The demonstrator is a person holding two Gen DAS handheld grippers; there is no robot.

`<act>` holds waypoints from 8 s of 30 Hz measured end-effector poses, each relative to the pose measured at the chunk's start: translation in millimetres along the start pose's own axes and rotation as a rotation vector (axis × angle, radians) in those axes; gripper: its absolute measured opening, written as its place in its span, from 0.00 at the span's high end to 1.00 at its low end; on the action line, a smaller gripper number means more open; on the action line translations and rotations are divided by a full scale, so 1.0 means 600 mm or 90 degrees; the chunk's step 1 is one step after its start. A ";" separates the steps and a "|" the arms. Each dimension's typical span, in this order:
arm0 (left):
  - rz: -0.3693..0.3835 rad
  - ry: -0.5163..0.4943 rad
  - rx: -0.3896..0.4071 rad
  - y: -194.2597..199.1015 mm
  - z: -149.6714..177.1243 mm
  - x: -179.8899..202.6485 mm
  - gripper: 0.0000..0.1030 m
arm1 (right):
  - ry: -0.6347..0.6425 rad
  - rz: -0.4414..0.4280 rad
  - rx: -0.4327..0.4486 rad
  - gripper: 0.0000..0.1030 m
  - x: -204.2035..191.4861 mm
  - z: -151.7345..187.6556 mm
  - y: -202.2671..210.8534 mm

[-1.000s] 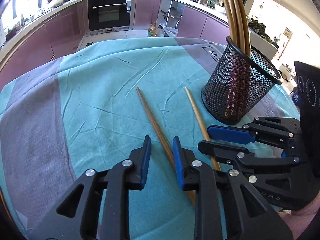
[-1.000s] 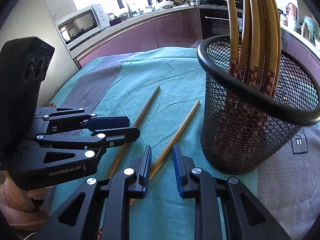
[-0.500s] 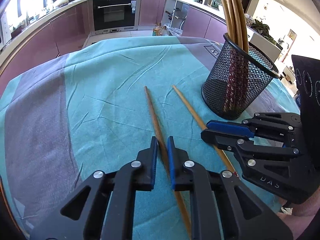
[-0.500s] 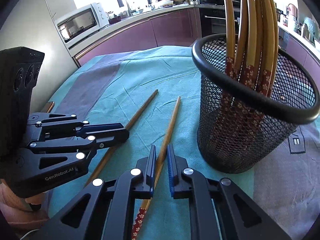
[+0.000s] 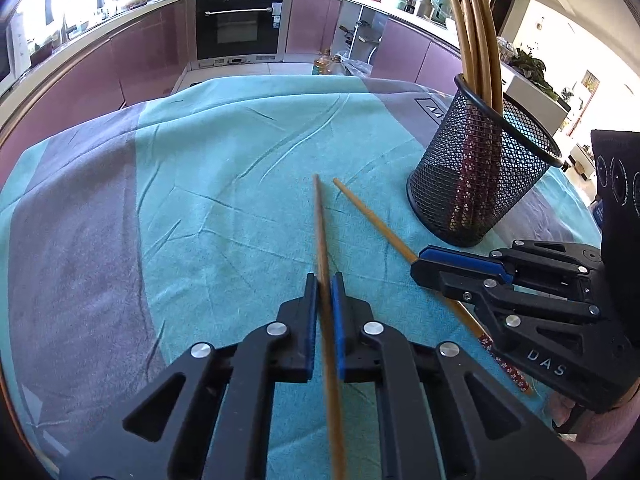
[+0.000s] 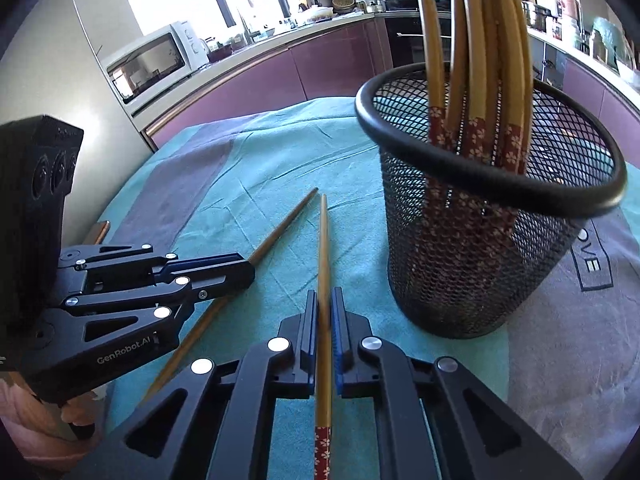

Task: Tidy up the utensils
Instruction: 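Lift both chopsticks upright and carry them over the mesh holder, then lower the left gripper's chopstick into the holder while the right gripper lowers its own, then push both held chopsticks down into the holder among the other chopsticks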

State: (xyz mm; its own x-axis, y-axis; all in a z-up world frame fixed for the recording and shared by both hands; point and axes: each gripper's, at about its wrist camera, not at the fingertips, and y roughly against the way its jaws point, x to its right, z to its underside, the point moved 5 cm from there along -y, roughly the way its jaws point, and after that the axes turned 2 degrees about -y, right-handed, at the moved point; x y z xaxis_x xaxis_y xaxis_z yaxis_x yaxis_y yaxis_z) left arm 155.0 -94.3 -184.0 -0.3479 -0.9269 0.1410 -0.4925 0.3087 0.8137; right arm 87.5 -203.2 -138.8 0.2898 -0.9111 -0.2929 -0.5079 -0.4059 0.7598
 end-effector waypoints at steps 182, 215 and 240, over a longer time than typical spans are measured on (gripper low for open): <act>0.149 -0.106 0.257 0.304 -0.101 0.084 0.93 | 0.043 -0.032 0.319 0.94 0.030 -0.117 0.327; 0.152 -0.115 0.302 0.341 -0.127 0.090 0.93 | 0.051 -0.027 0.343 0.94 0.035 -0.134 0.343; 0.148 -0.107 0.306 0.341 -0.144 0.100 0.93 | 0.041 -0.007 0.329 0.94 0.042 -0.146 0.324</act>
State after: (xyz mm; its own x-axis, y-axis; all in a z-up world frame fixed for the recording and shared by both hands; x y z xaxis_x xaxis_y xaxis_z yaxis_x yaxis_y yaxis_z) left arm 102.6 -105.4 39.7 -0.5943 -0.7877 0.1622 -0.6822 0.6006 0.4170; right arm 66.9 -298.9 52.2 0.3386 -0.9071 -0.2499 -0.8341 -0.4123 0.3664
